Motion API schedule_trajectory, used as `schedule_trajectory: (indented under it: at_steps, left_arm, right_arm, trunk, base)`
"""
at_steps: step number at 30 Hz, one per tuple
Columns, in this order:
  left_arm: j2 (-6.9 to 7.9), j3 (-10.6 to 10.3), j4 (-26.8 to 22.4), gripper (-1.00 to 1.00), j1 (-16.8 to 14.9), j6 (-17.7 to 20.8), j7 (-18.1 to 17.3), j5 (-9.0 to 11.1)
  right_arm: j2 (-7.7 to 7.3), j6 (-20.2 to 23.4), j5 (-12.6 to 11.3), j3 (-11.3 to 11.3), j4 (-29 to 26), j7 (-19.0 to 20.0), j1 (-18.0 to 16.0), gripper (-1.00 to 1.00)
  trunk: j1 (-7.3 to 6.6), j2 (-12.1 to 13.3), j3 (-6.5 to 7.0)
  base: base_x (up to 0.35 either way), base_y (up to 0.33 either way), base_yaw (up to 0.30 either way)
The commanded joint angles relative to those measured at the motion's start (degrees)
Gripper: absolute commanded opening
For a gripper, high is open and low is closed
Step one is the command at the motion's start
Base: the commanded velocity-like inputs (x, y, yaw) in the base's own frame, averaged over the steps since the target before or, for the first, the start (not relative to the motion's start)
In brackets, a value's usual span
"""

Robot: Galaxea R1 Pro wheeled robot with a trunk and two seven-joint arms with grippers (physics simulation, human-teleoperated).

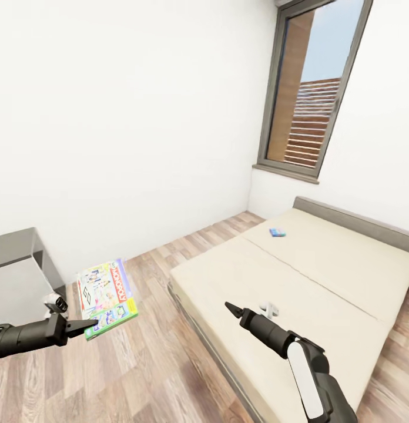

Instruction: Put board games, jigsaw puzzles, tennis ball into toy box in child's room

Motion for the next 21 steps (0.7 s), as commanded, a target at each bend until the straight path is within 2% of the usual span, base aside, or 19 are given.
schedule_trajectory:
  at_steps: [1, 21]
  left_arm:
    - [0.01, 0.0, 0.0, -1.0, -0.1, 0.6, -0.2, 0.1]
    - [0.01, 0.0, 0.1, -1.0, -0.1, 0.4, -0.2, 0.1]
  right_arm:
    - [0.07, 0.4, -0.1, -0.2, 0.0, 0.2, 0.0, 1.0]
    - [-0.17, 0.4, -0.1, -0.2, 0.1, 0.3, 0.0, 1.0]
  trunk:
    - [0.04, -0.1, -0.11]
    - [0.04, -0.1, 0.13]
  base:
    - [0.0, 0.0, 0.276]
    - [0.0, 0.0, 0.278]
